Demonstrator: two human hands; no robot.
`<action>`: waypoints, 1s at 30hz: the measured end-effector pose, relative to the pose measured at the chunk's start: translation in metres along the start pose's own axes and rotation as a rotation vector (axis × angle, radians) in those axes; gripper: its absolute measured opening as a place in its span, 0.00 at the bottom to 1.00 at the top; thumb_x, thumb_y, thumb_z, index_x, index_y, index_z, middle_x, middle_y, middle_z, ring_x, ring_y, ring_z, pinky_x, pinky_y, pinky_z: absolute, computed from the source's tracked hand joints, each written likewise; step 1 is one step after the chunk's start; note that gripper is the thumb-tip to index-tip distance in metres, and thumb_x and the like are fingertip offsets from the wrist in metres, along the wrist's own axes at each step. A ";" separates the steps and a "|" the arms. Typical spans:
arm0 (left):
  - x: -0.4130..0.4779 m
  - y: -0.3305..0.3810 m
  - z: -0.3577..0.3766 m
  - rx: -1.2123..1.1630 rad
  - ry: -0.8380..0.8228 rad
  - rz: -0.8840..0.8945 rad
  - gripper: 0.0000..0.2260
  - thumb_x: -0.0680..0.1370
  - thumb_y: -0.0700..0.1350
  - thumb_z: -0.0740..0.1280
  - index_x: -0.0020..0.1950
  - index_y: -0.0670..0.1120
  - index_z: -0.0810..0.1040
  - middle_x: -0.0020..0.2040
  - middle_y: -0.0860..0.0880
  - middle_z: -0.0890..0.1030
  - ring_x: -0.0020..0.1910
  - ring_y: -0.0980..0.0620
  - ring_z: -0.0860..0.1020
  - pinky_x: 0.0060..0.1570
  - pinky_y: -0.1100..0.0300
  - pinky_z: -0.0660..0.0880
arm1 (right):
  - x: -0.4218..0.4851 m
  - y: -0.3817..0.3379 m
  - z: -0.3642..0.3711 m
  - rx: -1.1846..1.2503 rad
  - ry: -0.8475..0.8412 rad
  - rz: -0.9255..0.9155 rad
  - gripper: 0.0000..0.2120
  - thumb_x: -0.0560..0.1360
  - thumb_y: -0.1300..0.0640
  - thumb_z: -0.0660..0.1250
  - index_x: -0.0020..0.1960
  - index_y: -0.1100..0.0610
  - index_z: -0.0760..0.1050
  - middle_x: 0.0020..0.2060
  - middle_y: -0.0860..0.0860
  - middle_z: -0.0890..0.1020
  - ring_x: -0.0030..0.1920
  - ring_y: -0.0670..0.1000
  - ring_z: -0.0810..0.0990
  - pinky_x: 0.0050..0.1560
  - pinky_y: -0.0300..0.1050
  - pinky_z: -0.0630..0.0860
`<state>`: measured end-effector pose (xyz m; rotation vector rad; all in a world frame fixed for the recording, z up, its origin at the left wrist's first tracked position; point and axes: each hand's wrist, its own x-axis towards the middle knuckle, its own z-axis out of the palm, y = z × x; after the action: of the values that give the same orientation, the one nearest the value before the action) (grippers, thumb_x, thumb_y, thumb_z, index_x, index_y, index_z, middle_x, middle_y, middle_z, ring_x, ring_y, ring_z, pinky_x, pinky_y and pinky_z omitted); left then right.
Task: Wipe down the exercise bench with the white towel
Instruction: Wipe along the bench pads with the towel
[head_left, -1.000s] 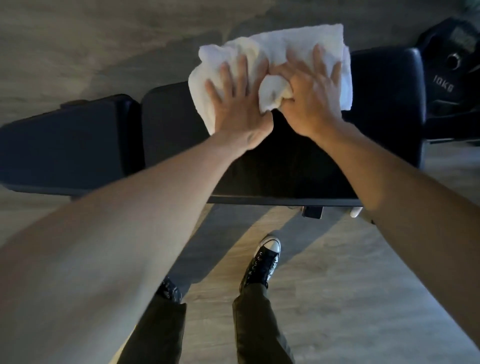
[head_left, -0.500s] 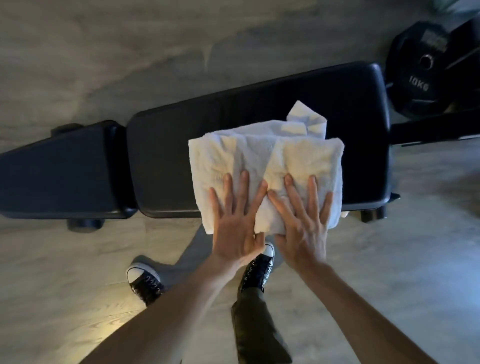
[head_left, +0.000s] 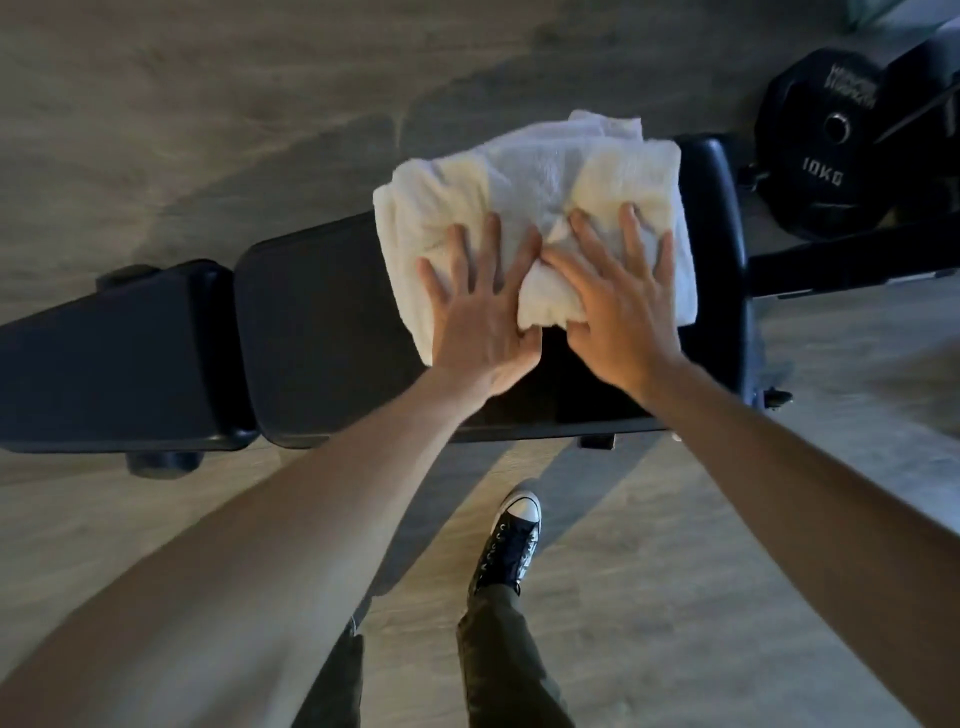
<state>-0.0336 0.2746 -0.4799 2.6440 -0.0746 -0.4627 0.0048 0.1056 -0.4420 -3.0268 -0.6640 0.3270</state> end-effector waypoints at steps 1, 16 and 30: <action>0.012 0.005 -0.007 0.014 -0.020 -0.018 0.38 0.79 0.64 0.56 0.85 0.55 0.44 0.86 0.42 0.43 0.83 0.33 0.41 0.75 0.23 0.45 | 0.011 0.007 -0.005 0.001 -0.002 -0.009 0.35 0.72 0.51 0.73 0.77 0.45 0.66 0.82 0.52 0.62 0.82 0.68 0.52 0.75 0.79 0.47; 0.010 0.041 0.004 0.001 -0.018 0.008 0.37 0.77 0.64 0.47 0.85 0.55 0.45 0.86 0.44 0.45 0.84 0.33 0.44 0.76 0.24 0.44 | -0.011 0.025 -0.014 0.117 0.020 0.118 0.26 0.75 0.52 0.64 0.73 0.45 0.69 0.81 0.49 0.64 0.82 0.67 0.50 0.75 0.80 0.47; -0.131 0.067 0.074 -0.002 -0.026 0.067 0.43 0.75 0.57 0.69 0.85 0.53 0.51 0.86 0.43 0.49 0.84 0.35 0.46 0.74 0.23 0.53 | -0.180 -0.018 0.030 0.291 0.118 0.261 0.30 0.71 0.57 0.60 0.73 0.49 0.74 0.82 0.49 0.63 0.83 0.63 0.50 0.76 0.79 0.49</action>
<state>-0.1803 0.1997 -0.4711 2.6243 -0.1696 -0.4750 -0.1692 0.0465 -0.4343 -2.8212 -0.1923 0.2250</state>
